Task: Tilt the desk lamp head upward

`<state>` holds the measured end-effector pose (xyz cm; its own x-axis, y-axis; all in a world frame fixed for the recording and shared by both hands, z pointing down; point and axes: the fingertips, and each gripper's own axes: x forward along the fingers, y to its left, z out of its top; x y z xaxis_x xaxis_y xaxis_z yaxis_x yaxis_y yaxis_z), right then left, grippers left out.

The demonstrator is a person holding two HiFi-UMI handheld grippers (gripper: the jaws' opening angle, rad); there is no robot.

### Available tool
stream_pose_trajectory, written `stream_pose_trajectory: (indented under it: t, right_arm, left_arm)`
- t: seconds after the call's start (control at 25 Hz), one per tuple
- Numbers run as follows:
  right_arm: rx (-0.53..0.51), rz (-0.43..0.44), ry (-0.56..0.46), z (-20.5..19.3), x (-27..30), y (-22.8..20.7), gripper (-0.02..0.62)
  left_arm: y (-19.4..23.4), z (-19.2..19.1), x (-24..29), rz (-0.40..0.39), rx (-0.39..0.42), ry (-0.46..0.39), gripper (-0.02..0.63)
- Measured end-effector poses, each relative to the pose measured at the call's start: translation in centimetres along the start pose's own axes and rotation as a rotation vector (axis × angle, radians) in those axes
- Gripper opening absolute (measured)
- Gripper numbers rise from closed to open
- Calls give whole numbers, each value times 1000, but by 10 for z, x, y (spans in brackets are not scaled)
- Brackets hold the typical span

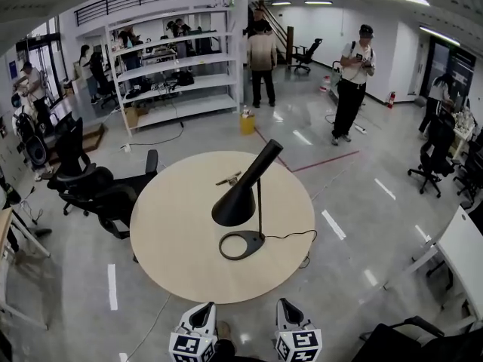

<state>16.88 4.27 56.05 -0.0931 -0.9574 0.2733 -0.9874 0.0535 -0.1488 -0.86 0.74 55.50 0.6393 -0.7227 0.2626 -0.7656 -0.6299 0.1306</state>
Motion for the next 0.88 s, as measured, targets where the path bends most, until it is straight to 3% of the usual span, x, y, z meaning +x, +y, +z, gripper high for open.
stream_pose_trajectory:
  t: [0.16,0.4,0.68,0.88]
  right_arm:
    - [-12,-41,8,24,44,-11,15]
    - [-33,-102,8,78,115,-4,15]
    - [-63,-129,-8,113,186,11,15]
    - [-83,-173,-56,147,212,3,15]
  left_arm:
    - [32,19,48,-36,-23,-2,45]
    - [94,61,102,-71,-70,-3,46]
    - [159,89,147,-97,-97,-32,46]
    - [174,102,173,-172,-107,-32,46]
